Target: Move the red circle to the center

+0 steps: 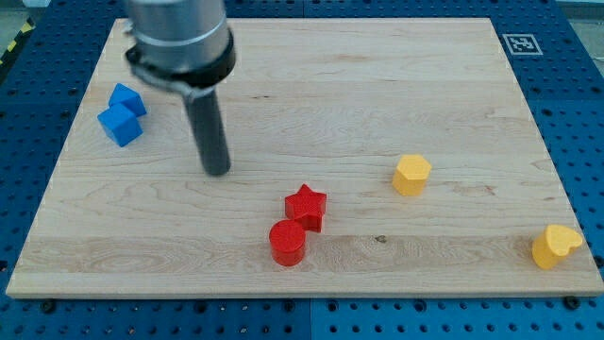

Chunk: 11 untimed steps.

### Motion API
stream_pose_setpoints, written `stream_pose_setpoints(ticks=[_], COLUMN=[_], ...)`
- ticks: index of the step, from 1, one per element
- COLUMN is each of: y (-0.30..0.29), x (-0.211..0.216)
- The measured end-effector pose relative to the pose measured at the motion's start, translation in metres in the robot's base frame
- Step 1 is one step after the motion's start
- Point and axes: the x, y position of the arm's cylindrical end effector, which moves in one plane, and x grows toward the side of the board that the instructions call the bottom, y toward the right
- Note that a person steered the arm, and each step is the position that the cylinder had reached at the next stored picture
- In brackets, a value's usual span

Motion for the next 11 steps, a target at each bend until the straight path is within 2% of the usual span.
stream_pose_setpoints(ticks=[1,2,5,8,9,11], y=[-0.004,0.012,0.118,0.146,0.168,0.178], x=[0.065,0.093,0.104,0.101,0.086,0.024])
